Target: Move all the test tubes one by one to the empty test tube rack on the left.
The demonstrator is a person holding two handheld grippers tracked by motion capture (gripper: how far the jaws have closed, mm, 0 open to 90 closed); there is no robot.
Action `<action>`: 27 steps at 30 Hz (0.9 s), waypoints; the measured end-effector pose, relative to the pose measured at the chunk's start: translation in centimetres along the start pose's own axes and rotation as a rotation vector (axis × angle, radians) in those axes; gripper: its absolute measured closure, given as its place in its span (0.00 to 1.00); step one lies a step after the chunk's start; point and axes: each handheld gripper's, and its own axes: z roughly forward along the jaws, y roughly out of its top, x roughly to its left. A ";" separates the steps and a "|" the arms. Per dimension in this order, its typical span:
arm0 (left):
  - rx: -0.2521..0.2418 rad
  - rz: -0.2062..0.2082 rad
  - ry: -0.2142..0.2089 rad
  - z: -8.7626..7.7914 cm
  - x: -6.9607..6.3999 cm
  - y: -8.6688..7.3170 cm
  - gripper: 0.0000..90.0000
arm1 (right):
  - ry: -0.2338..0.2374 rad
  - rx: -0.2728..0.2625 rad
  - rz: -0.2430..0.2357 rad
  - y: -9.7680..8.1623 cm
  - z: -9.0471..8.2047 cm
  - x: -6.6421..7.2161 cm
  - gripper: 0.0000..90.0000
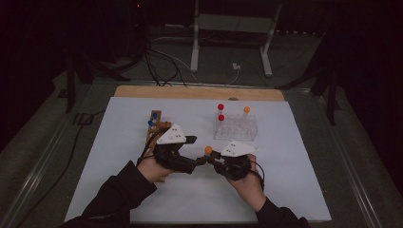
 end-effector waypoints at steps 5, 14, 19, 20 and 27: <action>0.021 0.007 0.016 1.0 -0.1 0.1 0.44 | 0.005 0.003 -0.001 0.0 0.1 0.2 0.83; 0.058 0.017 0.035 2.1 0.0 0.1 0.67 | 0.009 -0.002 -0.002 0.1 0.0 0.2 0.83; 0.071 0.028 0.033 2.4 -0.1 0.0 0.77 | 0.011 -0.004 -0.002 0.2 0.0 0.2 0.83; 0.070 0.026 0.033 2.4 -0.1 0.0 0.77 | 0.010 -0.004 -0.001 0.2 0.0 0.2 0.83; 0.065 0.039 0.050 2.4 -0.2 0.1 0.79 | 0.014 -0.009 0.007 0.1 -0.1 0.1 0.83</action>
